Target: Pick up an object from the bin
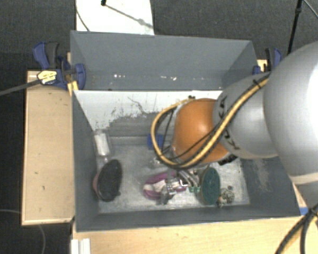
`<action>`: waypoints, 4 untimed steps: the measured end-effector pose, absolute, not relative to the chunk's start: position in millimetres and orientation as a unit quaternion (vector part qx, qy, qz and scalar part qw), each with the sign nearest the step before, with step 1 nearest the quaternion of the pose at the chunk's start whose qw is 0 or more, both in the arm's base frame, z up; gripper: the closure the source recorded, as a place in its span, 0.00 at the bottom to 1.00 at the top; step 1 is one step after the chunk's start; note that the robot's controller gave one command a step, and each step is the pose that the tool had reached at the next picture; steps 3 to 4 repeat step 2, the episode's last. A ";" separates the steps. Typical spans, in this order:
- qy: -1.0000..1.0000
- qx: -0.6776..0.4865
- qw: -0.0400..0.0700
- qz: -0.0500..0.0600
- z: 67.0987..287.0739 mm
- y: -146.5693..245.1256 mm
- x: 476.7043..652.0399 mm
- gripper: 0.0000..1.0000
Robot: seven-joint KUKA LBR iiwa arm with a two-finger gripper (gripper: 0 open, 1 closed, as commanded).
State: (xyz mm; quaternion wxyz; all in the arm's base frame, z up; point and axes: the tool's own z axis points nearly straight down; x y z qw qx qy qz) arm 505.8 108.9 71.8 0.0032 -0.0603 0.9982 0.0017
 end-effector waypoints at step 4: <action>0.999 -0.046 0.005 0.001 222.5 109.6 511.9 1.00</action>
Offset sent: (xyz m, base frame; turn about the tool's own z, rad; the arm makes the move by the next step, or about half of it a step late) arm 0.0000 0.0000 0.0000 0.0000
